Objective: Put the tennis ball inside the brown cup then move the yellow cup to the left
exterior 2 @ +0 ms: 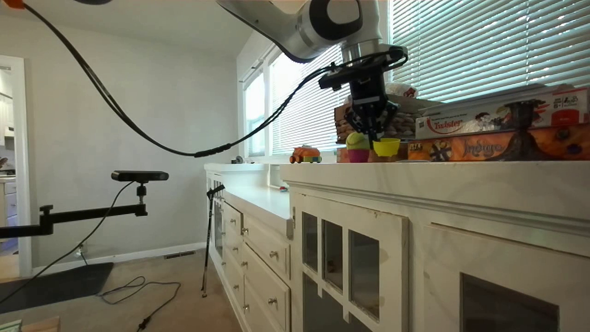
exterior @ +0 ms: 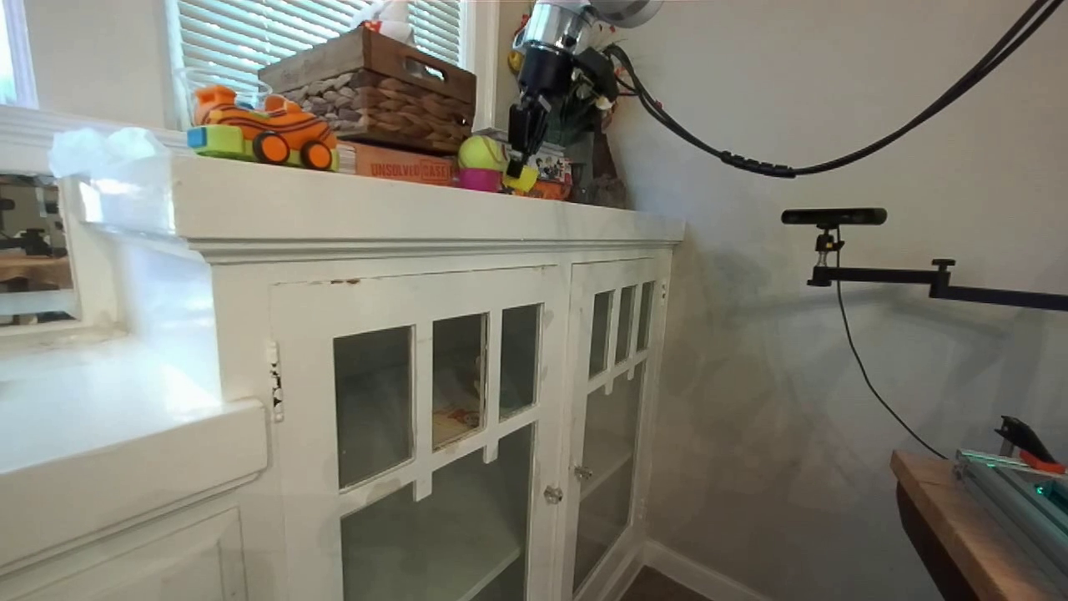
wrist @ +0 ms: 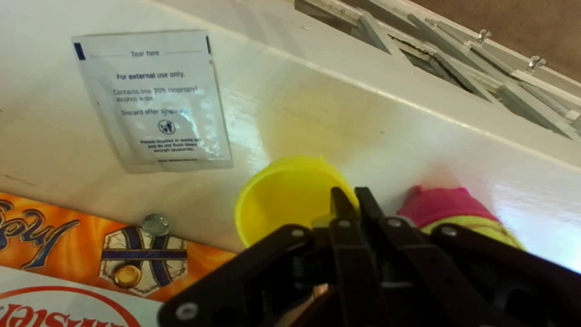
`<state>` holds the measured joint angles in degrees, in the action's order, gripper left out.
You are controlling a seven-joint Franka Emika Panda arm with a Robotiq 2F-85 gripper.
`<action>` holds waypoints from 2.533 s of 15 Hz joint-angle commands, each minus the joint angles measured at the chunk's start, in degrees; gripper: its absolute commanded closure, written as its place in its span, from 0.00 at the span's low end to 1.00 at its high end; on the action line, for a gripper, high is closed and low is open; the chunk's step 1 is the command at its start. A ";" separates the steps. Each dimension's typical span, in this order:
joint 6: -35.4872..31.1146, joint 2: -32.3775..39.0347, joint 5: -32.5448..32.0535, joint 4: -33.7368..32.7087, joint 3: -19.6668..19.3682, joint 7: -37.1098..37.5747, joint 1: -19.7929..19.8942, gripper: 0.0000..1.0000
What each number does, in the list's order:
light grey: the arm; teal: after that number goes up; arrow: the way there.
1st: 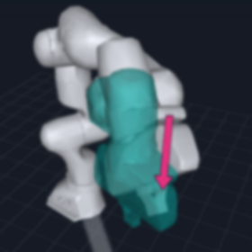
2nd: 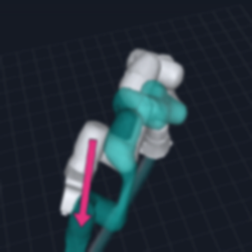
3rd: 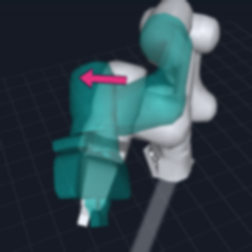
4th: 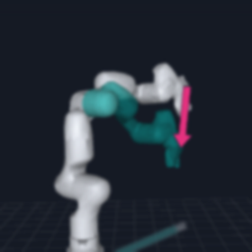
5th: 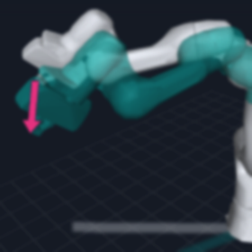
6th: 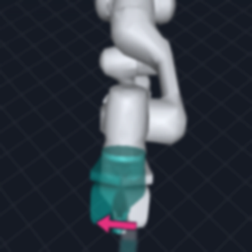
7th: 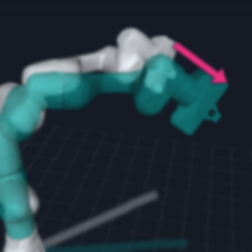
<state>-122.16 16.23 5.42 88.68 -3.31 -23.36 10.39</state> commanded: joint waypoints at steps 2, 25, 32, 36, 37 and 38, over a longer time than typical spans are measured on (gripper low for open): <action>2.38 0.78 -1.49 -2.02 -0.09 -0.34 -0.21 0.55; 16.34 -23.79 -2.40 10.66 -3.13 9.88 -1.33 0.00; 17.07 -23.17 -1.47 11.26 -3.71 10.96 -1.49 0.00; 16.83 -23.54 -1.50 12.26 -3.70 11.64 -1.58 0.00; 16.81 -23.62 -1.51 12.34 -3.71 11.70 -1.59 0.00; 16.79 -23.71 -1.52 12.43 -3.71 11.74 -1.60 0.00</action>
<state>-105.56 -7.57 4.05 101.35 -5.93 -11.71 9.94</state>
